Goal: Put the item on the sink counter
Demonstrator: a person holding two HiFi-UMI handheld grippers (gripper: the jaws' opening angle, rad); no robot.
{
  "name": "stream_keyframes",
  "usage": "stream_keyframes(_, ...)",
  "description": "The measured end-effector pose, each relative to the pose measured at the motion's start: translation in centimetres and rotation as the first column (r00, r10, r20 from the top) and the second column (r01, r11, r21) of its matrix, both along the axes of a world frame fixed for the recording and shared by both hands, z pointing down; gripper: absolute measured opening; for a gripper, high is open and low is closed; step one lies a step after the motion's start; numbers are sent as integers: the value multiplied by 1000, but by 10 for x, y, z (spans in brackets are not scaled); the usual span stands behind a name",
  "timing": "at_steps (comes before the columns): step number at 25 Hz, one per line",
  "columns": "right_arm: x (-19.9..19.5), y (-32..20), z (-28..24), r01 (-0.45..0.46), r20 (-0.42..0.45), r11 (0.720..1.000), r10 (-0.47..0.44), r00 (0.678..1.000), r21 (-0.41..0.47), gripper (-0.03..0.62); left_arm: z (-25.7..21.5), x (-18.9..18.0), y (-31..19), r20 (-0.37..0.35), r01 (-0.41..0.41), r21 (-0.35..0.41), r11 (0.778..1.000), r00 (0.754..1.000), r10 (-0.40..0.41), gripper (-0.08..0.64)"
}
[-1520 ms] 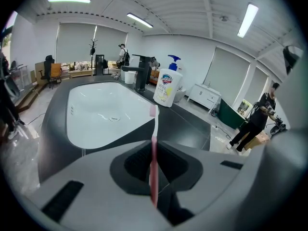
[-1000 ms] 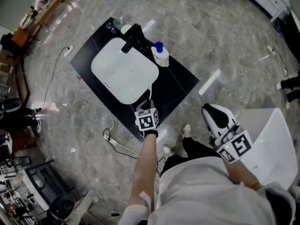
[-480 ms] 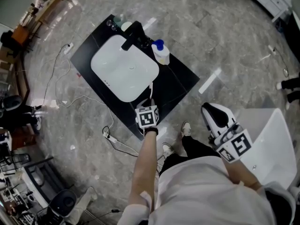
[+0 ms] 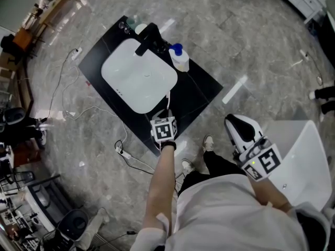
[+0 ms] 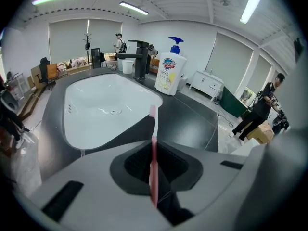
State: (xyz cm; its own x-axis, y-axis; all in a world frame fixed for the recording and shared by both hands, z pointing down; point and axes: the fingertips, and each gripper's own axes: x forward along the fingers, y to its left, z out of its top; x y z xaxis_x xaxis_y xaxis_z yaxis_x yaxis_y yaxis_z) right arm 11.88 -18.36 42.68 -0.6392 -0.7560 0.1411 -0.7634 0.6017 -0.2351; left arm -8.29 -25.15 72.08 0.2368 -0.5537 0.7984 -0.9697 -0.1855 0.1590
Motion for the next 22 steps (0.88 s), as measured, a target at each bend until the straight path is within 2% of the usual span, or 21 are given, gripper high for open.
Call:
stream_keyframes(7, -2, -2, -1, 5, 6, 1000, -5, 1000, -3, 53, -3, -3, 0, 5, 14, -14, 1000, 1000, -14, 35)
stream_keyframes(17, -3, -4, -4, 14, 11, 1000, -14, 1000, -3, 52, 6, 2, 0, 7, -5, -32, 999, 1000, 6, 37)
stream_keyframes(22, -2, -5, -5, 15, 15, 1000, -15, 1000, -1, 53, 2, 2, -4, -3, -4, -10, 1000, 1000, 4, 42)
